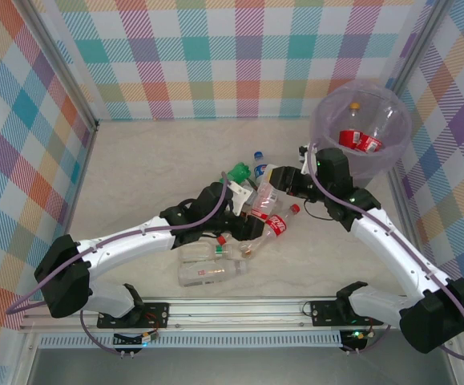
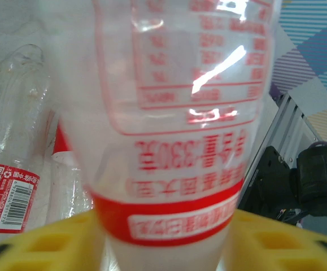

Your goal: Put the plastic bottles in the bin

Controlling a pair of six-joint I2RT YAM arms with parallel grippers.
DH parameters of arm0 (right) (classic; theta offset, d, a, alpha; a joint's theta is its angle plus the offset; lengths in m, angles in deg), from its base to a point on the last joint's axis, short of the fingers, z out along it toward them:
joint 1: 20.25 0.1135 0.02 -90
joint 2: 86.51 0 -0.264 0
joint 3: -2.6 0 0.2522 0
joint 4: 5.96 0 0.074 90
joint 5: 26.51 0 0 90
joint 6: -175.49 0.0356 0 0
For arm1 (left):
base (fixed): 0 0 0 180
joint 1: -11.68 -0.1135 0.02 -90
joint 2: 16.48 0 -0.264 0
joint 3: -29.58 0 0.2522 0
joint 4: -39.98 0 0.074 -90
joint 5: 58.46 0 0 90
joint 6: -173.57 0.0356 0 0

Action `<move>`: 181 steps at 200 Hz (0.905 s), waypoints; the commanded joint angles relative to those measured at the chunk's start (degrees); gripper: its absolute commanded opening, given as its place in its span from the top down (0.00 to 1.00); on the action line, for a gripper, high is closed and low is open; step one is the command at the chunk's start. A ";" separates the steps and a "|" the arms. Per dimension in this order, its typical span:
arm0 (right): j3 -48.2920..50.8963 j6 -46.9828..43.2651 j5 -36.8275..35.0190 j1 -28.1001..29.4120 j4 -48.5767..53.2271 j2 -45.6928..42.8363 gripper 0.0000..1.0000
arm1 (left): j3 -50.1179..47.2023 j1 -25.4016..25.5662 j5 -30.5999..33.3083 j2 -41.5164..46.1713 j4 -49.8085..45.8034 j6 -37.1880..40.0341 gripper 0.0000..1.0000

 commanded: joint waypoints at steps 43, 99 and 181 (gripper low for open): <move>-30.54 -22.58 -16.97 -1.36 20.37 4.59 0.56 | 3.10 0.43 12.98 11.50 -9.20 -1.52 0.00; -54.54 -34.37 -29.75 -14.68 24.25 9.88 0.58 | -1.95 -6.96 21.87 15.70 -18.28 -15.35 0.01; -41.24 -41.22 -29.54 -24.10 7.25 11.30 0.59 | -3.20 -9.13 25.45 16.50 -30.92 -13.50 0.03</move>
